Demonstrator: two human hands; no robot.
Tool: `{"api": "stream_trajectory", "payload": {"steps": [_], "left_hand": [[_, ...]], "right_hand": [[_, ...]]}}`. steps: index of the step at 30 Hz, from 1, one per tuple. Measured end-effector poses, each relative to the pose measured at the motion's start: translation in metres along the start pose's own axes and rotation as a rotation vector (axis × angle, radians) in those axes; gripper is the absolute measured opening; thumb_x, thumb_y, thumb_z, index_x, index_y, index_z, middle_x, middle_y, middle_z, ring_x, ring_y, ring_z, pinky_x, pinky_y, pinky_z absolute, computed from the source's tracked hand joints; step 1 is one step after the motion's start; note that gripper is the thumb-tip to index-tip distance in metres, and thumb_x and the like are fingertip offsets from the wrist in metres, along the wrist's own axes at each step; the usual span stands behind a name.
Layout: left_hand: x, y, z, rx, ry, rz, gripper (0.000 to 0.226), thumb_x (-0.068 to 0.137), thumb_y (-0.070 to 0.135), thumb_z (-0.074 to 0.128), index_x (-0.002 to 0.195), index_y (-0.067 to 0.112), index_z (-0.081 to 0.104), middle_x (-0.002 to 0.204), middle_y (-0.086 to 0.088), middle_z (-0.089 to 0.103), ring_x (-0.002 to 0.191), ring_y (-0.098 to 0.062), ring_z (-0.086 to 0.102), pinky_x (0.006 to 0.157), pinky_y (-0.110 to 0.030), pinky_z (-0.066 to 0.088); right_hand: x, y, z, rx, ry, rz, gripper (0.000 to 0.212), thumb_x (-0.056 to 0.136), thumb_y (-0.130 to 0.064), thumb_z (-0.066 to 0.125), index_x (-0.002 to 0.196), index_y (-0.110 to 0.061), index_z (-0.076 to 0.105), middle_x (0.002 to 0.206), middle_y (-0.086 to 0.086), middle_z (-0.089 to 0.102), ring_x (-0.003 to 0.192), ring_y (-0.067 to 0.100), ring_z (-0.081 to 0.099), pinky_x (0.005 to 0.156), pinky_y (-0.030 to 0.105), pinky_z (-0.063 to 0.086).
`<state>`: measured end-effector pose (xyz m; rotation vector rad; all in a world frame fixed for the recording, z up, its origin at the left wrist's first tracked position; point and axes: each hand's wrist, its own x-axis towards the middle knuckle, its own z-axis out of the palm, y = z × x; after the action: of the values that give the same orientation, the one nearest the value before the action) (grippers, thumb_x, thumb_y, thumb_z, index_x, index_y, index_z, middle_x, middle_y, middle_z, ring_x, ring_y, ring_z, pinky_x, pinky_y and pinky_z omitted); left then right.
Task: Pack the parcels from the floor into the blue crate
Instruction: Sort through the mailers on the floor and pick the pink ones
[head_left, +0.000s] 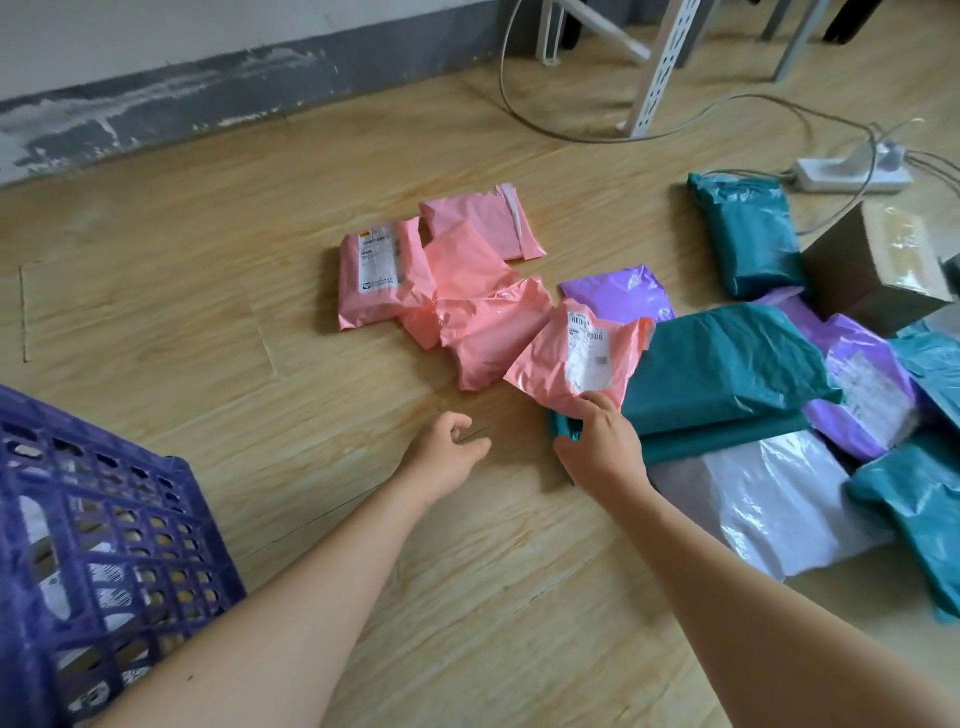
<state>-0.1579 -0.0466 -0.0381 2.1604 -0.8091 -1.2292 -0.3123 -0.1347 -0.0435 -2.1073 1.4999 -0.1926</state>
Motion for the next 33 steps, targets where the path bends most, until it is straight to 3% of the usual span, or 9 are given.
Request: {"api": "stream_trajectory", "payload": {"steps": [3, 7, 9, 13, 18, 22, 27, 30, 33], "left_hand": [[-0.009, 0.008, -0.004, -0.160, 0.029, -0.019, 0.050, 0.092, 0.035, 0.056, 0.135, 0.012, 0.043, 0.134, -0.007, 0.051, 0.115, -0.020, 0.054, 0.098, -0.033, 0.042], [-0.024, 0.015, -0.014, -0.327, 0.062, -0.082, 0.034, 0.093, 0.042, 0.052, 0.113, 0.015, 0.053, 0.096, -0.001, 0.055, 0.089, -0.017, 0.052, 0.080, -0.032, 0.046], [-0.033, 0.018, -0.021, -0.403, 0.056, -0.147, 0.028, 0.092, 0.048, 0.050, 0.093, 0.019, 0.054, 0.095, -0.001, 0.052, 0.091, -0.016, 0.053, 0.082, -0.035, 0.050], [-0.054, 0.027, -0.037, -0.607, 0.042, -0.227, 0.045, 0.089, 0.059, 0.047, 0.108, 0.019, 0.051, 0.104, -0.005, 0.056, 0.092, -0.017, 0.058, 0.075, -0.036, 0.054], [-0.078, 0.032, -0.072, -0.937, 0.007, -0.291, 0.056, 0.083, 0.063, 0.052, 0.091, 0.008, 0.061, 0.090, -0.011, 0.064, 0.084, -0.024, 0.064, 0.075, -0.038, 0.054], [-0.101, 0.024, -0.102, -0.900, 0.041, -0.294, 0.031, 0.085, 0.035, 0.067, 0.083, 0.004, 0.061, 0.072, -0.011, 0.062, 0.067, -0.019, 0.061, 0.057, -0.028, 0.058], [-0.134, 0.014, -0.138, -0.778, 0.112, -0.286, 0.015, 0.087, 0.000, 0.051, 0.073, 0.002, 0.056, 0.041, -0.005, 0.059, 0.034, -0.010, 0.058, 0.039, -0.019, 0.052], [-0.155, 0.012, -0.163, -0.757, 0.149, -0.227, 0.017, 0.084, -0.010, 0.046, 0.085, 0.001, 0.058, 0.054, -0.006, 0.064, 0.040, -0.011, 0.061, 0.041, -0.019, 0.052], [-0.178, 0.017, -0.186, -0.674, 0.156, -0.166, 0.029, 0.082, -0.014, 0.046, 0.104, -0.002, 0.061, 0.090, -0.015, 0.068, 0.076, -0.022, 0.069, 0.062, -0.027, 0.059]], "right_hand": [[-0.011, -0.011, -0.012, -0.001, 0.109, -0.052, 0.029, 0.078, -0.007, 0.057, 0.102, -0.013, 0.071, 0.103, 0.004, 0.062, 0.090, 0.027, 0.059, 0.070, 0.028, 0.040], [-0.020, -0.029, -0.025, 0.024, 0.282, -0.056, 0.014, 0.080, -0.011, 0.059, 0.075, -0.008, 0.071, 0.088, 0.006, 0.067, 0.078, 0.030, 0.061, 0.064, 0.031, 0.038], [-0.025, -0.042, -0.031, 0.029, 0.288, -0.098, 0.020, 0.085, -0.021, 0.060, 0.073, -0.008, 0.071, 0.085, 0.005, 0.067, 0.076, 0.028, 0.061, 0.065, 0.033, 0.042], [-0.042, -0.074, -0.036, 0.030, 0.272, -0.282, 0.028, 0.086, -0.028, 0.055, 0.071, -0.012, 0.071, 0.080, 0.001, 0.067, 0.072, 0.023, 0.062, 0.061, 0.032, 0.043], [-0.068, -0.112, -0.045, 0.076, 0.281, -0.488, 0.048, 0.080, -0.043, 0.037, 0.063, -0.013, 0.071, 0.073, -0.002, 0.069, 0.060, 0.022, 0.061, 0.056, 0.030, 0.047], [-0.087, -0.139, -0.056, 0.099, 0.244, -0.584, 0.050, 0.078, -0.047, 0.037, 0.061, -0.013, 0.069, 0.068, -0.002, 0.067, 0.057, 0.020, 0.060, 0.055, 0.031, 0.050], [-0.115, -0.171, -0.071, 0.029, 0.158, -0.734, 0.033, 0.077, -0.034, 0.046, 0.066, -0.017, 0.071, 0.069, -0.004, 0.067, 0.058, 0.017, 0.060, 0.051, 0.022, 0.046], [-0.125, -0.189, -0.083, -0.007, 0.159, -0.702, 0.020, 0.076, -0.021, 0.055, 0.071, -0.017, 0.074, 0.072, -0.001, 0.069, 0.062, 0.019, 0.062, 0.048, 0.012, 0.031], [-0.136, -0.210, -0.097, 0.040, 0.127, -0.570, 0.018, 0.080, -0.015, 0.058, 0.084, -0.017, 0.075, 0.083, 0.001, 0.073, 0.074, 0.021, 0.065, 0.058, 0.021, 0.037]]}}
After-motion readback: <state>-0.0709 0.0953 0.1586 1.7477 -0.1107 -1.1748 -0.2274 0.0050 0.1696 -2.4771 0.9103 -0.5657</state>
